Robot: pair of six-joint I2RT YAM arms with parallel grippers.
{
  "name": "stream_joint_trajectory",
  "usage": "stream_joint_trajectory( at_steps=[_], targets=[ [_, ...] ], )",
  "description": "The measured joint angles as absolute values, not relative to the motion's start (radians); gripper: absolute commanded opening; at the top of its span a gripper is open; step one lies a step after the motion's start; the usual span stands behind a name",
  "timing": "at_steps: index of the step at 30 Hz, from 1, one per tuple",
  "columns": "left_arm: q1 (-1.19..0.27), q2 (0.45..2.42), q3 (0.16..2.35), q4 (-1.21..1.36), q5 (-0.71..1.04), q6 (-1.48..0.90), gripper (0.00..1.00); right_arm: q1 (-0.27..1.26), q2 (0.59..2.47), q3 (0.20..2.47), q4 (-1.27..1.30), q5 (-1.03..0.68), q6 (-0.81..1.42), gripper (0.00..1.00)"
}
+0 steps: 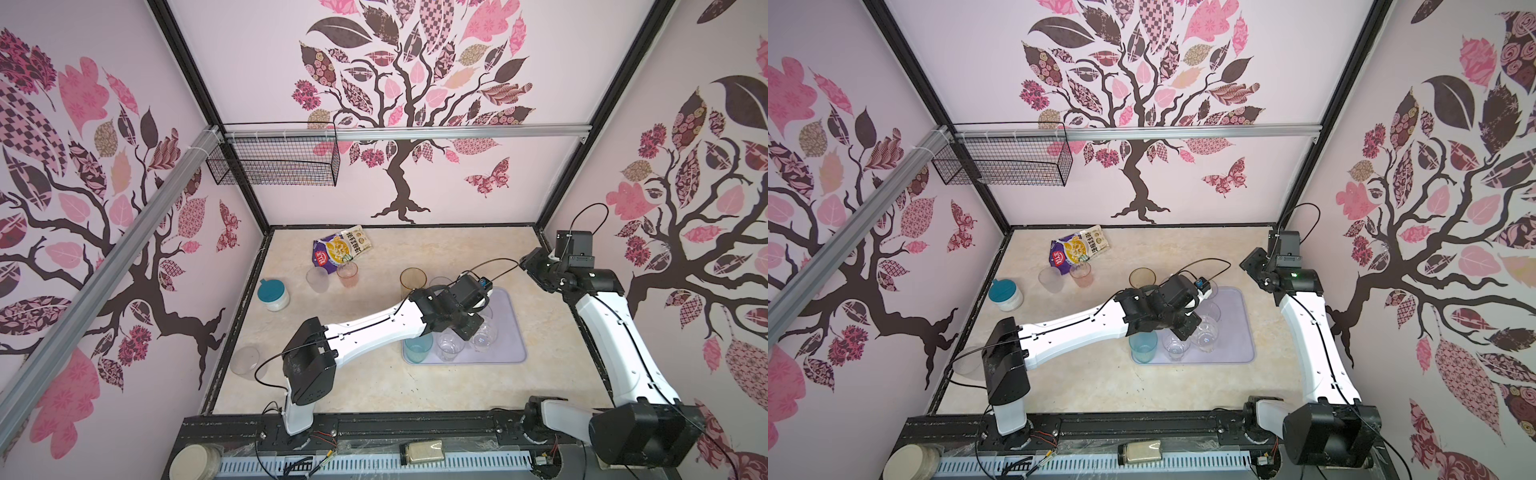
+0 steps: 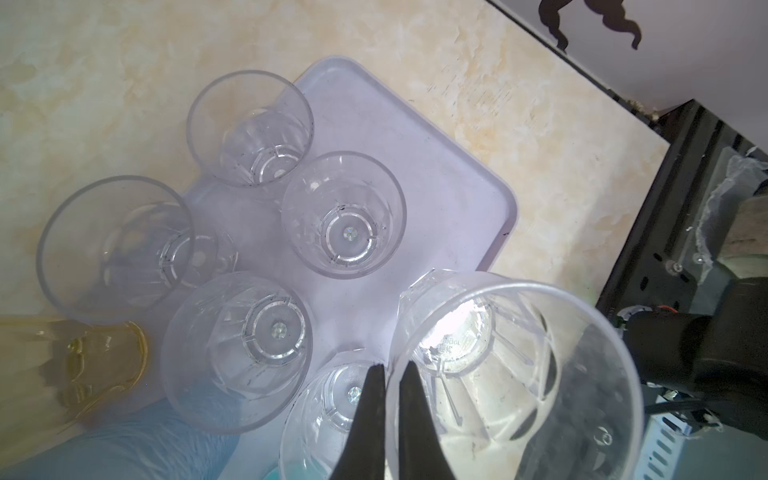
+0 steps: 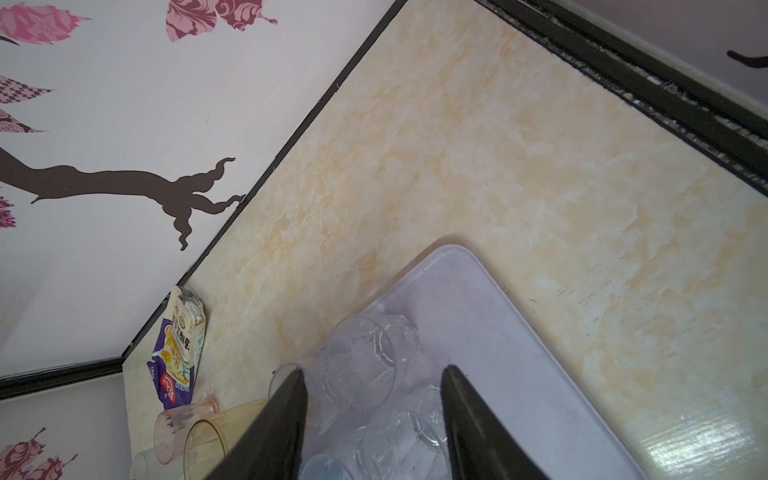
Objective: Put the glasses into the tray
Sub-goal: 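Carry the clear glass over the tray with the left gripper while the right withdraws, then lower the clear glass onto the tray and open the left gripper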
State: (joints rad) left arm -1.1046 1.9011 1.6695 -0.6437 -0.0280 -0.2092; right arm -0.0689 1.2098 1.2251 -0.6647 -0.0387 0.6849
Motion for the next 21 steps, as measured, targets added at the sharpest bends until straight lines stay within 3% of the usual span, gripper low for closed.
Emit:
stream_joint_trajectory(
  at_steps=[21],
  targets=[
    [-1.164,2.024,1.67,-0.617,-0.124,-0.185,0.0,-0.069,1.211,1.174,-0.623,-0.096,0.686,0.55]
  ],
)
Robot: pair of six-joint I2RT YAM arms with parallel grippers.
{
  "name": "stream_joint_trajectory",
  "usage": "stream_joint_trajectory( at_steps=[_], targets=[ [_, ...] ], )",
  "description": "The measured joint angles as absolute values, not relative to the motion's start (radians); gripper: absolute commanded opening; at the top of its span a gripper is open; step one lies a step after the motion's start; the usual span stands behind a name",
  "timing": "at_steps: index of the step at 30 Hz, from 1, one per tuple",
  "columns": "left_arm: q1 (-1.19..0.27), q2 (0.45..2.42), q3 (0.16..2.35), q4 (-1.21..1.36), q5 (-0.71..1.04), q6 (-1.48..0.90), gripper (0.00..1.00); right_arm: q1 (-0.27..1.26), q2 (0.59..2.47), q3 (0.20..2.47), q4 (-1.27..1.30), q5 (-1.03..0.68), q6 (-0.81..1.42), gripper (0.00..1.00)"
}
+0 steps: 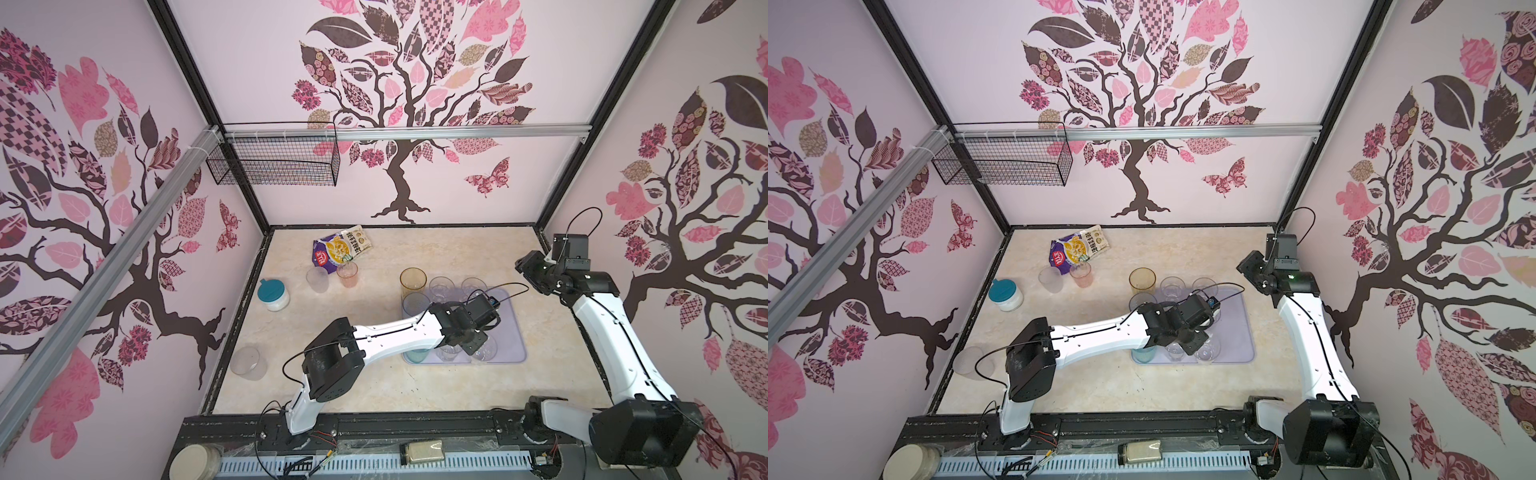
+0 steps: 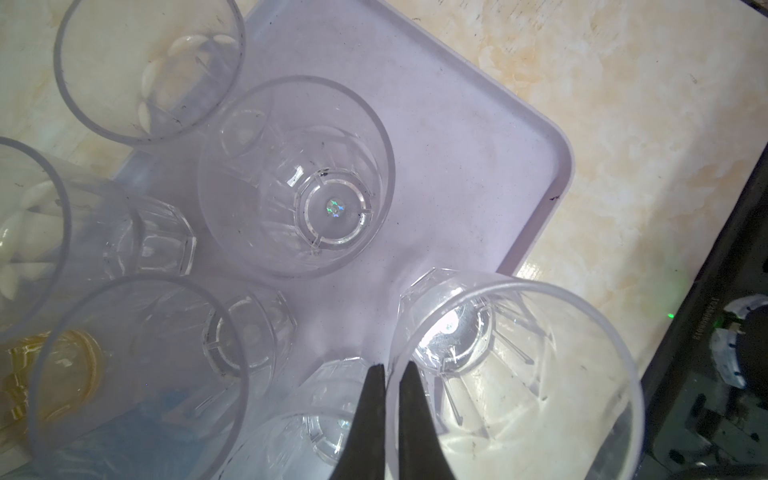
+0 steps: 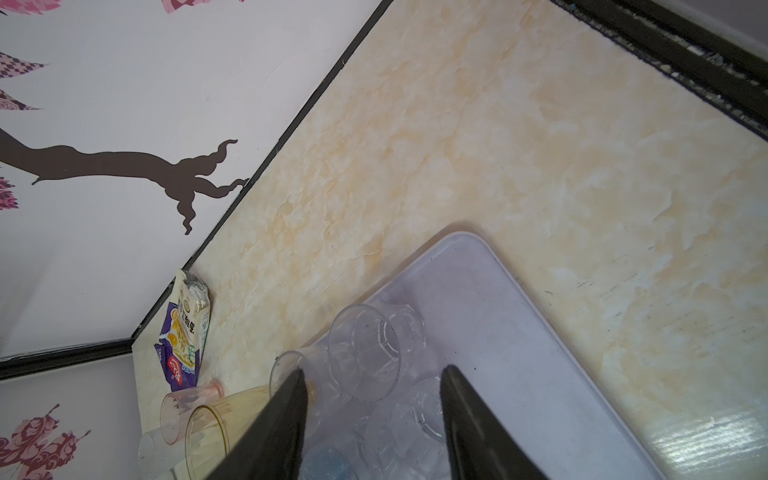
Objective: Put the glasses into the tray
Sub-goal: 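Lower the clear glass onto the tray and open the left gripper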
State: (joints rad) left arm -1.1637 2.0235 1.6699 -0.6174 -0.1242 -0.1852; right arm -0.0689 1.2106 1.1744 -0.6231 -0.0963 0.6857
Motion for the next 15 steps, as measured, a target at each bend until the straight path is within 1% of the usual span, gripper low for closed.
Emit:
stream_joint_trajectory(
  at_steps=[8,10,15],
  targets=[
    [-1.162,2.057,1.671,-0.593,-0.152,-0.179,0.0,-0.069,1.211,1.164,-0.612,-0.111,0.685,0.55],
    [-1.16,2.06,1.671,-0.59,-0.152,-0.179,0.02,-0.069,1.211,1.164,-0.607,-0.113,0.685,0.55],
    [-1.16,2.06,1.674,-0.593,-0.151,-0.171,0.14,-0.069,1.211,1.163,-0.599,-0.123,0.685,0.55]
  ],
)
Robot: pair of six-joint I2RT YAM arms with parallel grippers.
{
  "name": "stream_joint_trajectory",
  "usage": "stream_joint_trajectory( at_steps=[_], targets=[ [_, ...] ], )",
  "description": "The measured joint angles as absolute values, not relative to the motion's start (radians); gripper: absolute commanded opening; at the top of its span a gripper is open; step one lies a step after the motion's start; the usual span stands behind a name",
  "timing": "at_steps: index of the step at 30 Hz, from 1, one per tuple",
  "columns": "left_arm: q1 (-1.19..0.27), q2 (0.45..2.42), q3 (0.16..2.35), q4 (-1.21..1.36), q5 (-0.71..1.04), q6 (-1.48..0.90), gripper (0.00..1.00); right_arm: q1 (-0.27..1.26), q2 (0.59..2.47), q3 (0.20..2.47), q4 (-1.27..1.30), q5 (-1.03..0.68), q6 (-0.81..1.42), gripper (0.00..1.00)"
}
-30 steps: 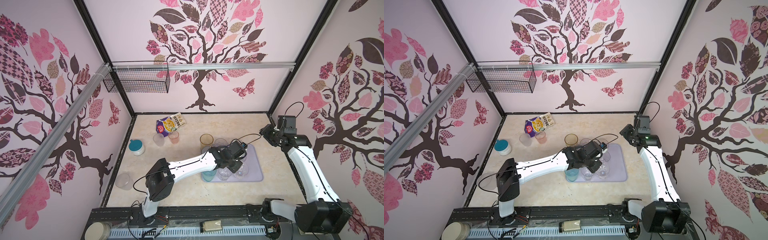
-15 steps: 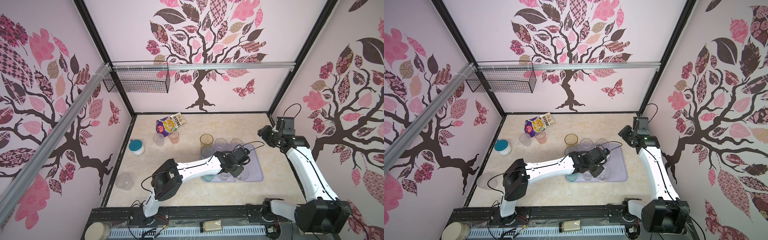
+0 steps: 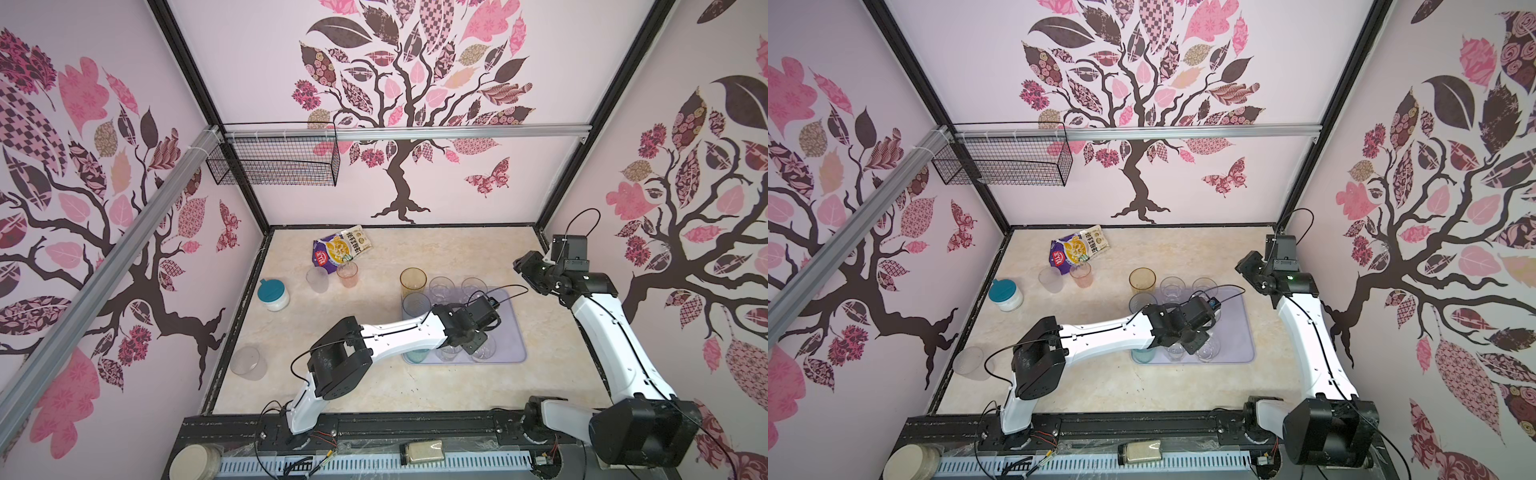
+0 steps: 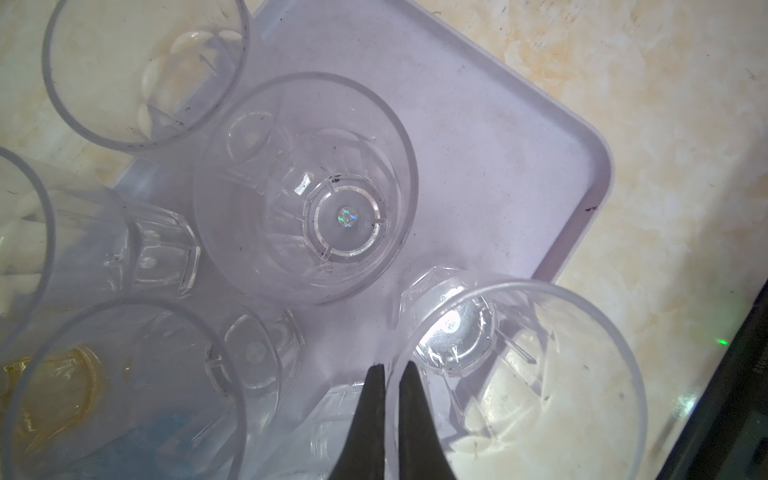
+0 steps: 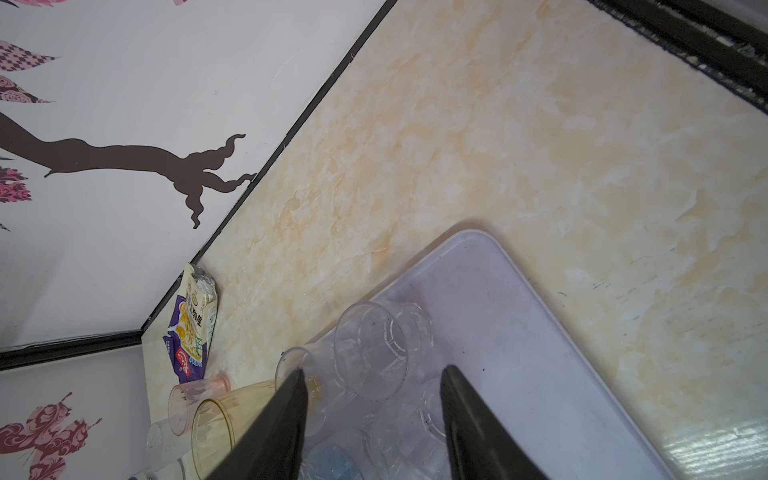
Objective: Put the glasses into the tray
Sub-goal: 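Lower the clear glass onto the tray and open the left gripper, then move the left gripper toward the frosted glass while the right moves over the yellow glass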
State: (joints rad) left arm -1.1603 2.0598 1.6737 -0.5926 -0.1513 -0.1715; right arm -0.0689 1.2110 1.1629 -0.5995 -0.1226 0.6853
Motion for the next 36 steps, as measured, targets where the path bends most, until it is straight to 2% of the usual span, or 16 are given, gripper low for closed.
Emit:
stream_joint_trajectory(
  at_steps=[5,11,23,31,36],
  targets=[
    [-1.16,2.06,1.679,-0.603,-0.149,-0.156,0.3,-0.069,1.211,1.158,-0.596,-0.129,0.685,0.55],
    [-1.16,2.053,1.712,-0.62,-0.152,-0.135,0.38,-0.068,1.215,1.156,-0.596,-0.138,0.677,0.55],
    [-1.083,1.839,1.697,-0.612,-0.171,-0.122,0.47,0.022,1.275,1.173,-0.613,-0.152,0.64,0.56],
    [-0.925,1.596,1.486,-0.603,-0.241,-0.125,0.49,0.162,1.333,1.286,-0.619,-0.152,0.627,0.55],
    [-0.794,1.443,1.335,-0.62,-0.274,-0.134,0.49,0.343,1.43,1.417,-0.623,-0.112,0.622,0.56]
  ],
)
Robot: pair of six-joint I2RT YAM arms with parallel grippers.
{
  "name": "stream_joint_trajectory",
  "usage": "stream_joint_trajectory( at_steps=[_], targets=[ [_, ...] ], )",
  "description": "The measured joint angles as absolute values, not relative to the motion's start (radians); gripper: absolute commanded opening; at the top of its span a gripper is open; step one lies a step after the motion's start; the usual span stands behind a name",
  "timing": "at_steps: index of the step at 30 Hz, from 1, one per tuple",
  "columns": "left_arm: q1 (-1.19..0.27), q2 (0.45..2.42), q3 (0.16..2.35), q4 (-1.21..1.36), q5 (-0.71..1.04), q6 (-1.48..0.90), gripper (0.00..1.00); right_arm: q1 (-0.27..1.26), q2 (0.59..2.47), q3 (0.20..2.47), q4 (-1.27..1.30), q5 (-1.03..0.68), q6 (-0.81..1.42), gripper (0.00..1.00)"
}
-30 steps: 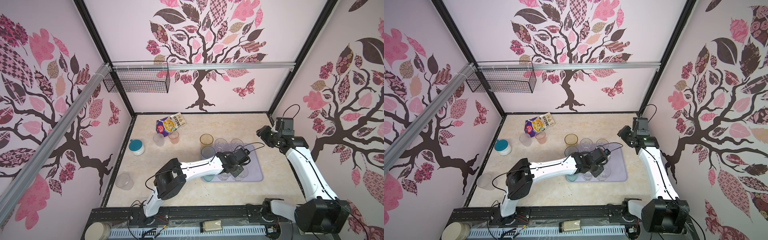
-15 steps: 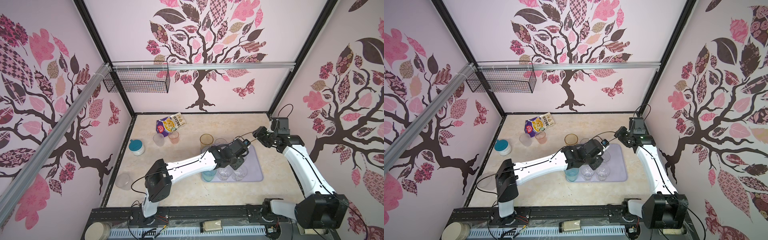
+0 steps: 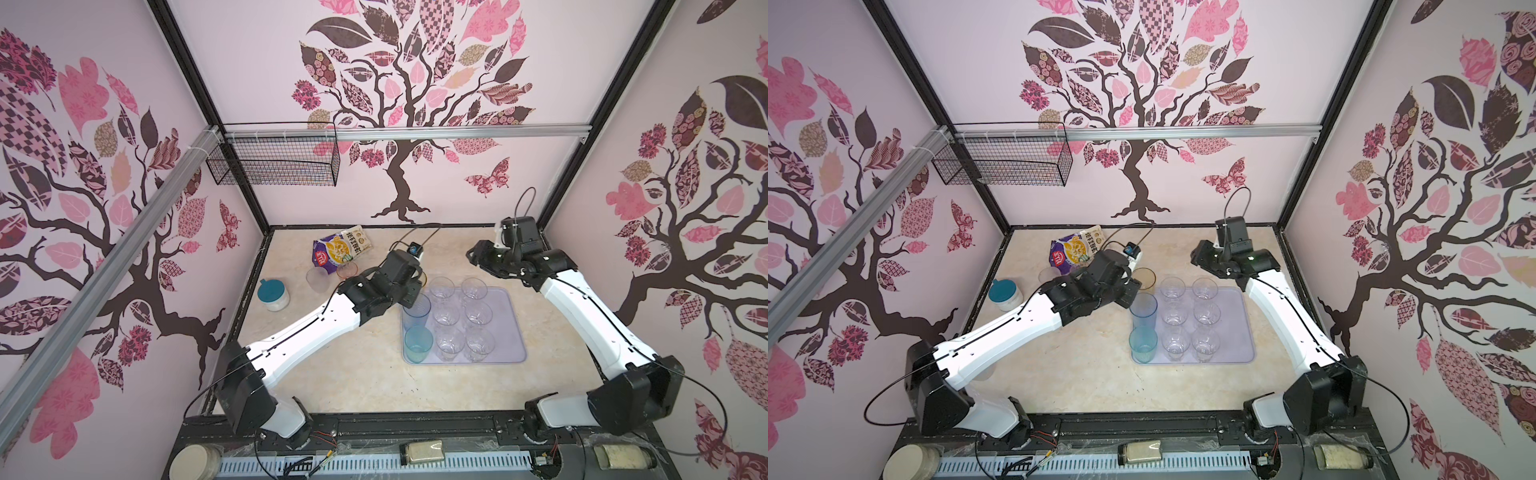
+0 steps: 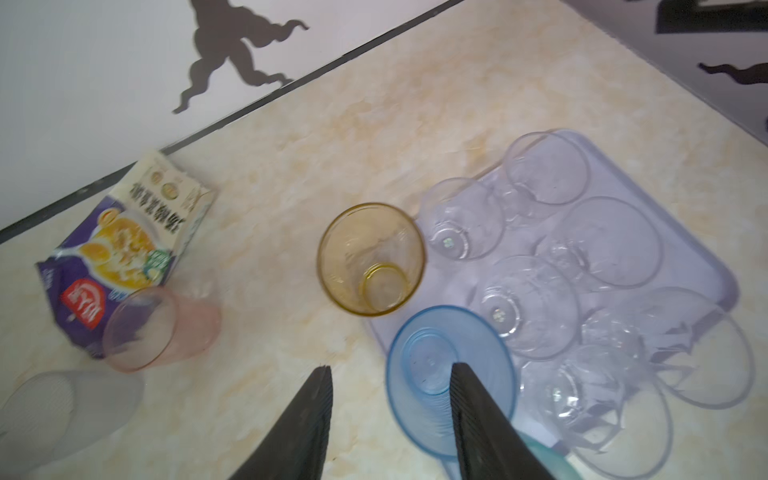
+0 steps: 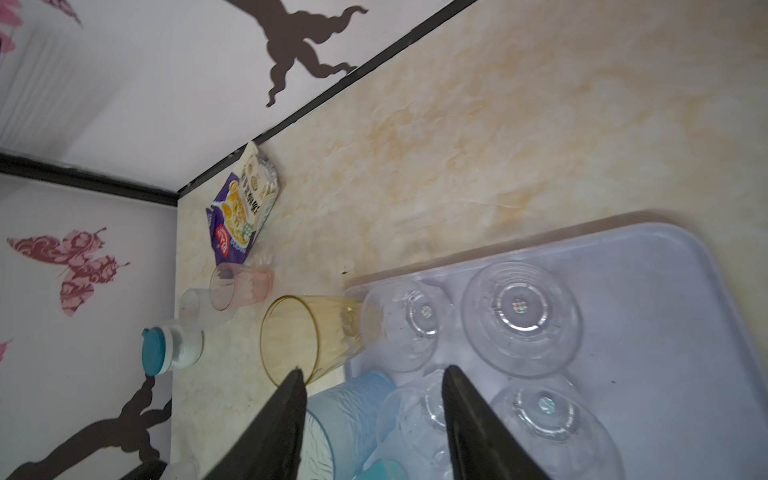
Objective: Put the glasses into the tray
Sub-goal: 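Move the left gripper toward the frosted glass while the right moves over the yellow glass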
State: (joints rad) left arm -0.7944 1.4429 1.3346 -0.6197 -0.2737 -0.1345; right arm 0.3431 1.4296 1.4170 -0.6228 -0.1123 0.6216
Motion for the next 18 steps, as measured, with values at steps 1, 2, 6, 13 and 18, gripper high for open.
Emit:
stream_joint_trajectory(
  at_steps=[1,2,6,13,18],
  targets=[
    [-0.772,1.417,1.316,-0.625,-0.282,-0.134,0.49,0.384,1.455,1.447,-0.624,-0.101,0.62,0.56],
    [-0.744,1.385,1.297,-0.632,-0.296,-0.134,0.49,0.425,1.481,1.477,-0.624,-0.09,0.617,0.56],
    [-0.653,1.274,1.232,-0.655,-0.332,-0.134,0.49,0.577,1.595,1.609,-0.641,-0.055,0.596,0.56],
    [-0.378,1.132,1.118,-0.71,-0.295,-0.214,0.54,0.737,1.711,1.736,-0.666,-0.025,0.56,0.56],
    [-0.182,1.081,1.069,-0.778,-0.265,-0.347,0.6,0.79,1.754,1.749,-0.675,-0.023,0.557,0.56]
  ],
)
